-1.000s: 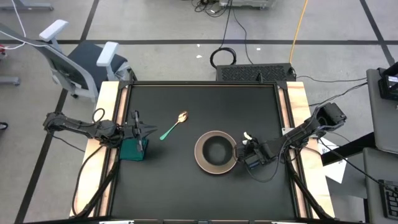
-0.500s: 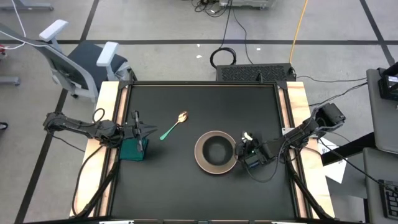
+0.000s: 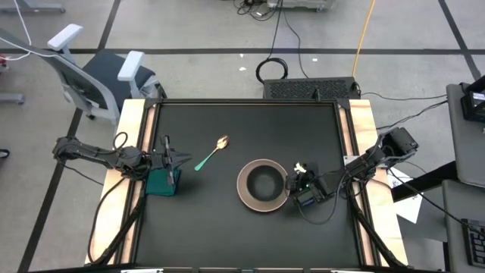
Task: Set table place
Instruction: Put the fork to the right of the plate
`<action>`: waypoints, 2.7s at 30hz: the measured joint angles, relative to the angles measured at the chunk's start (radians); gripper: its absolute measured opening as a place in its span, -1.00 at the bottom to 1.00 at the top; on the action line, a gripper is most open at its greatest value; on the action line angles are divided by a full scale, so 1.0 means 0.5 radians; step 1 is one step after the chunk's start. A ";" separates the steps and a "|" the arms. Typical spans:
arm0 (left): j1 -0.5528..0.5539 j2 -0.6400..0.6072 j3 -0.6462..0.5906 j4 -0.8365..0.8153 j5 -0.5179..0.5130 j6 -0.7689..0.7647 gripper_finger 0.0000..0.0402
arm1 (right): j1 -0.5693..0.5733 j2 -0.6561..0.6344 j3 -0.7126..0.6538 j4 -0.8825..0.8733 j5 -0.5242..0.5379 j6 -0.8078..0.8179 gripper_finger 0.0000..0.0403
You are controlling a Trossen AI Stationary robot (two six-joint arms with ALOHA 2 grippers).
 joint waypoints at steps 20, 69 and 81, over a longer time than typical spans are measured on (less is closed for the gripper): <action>0.000 0.000 0.000 -0.008 0.000 -0.008 -0.71 | 0.008 0.002 -0.003 0.034 -0.029 -0.007 -0.76; -0.001 0.000 0.000 -0.031 0.000 -0.064 -0.71 | 0.025 -0.020 -0.004 -0.026 -0.163 -0.163 -0.44; 0.000 0.000 0.000 -0.042 0.000 -0.064 -0.71 | 0.029 -0.192 -0.012 -0.150 -0.165 -0.188 -0.44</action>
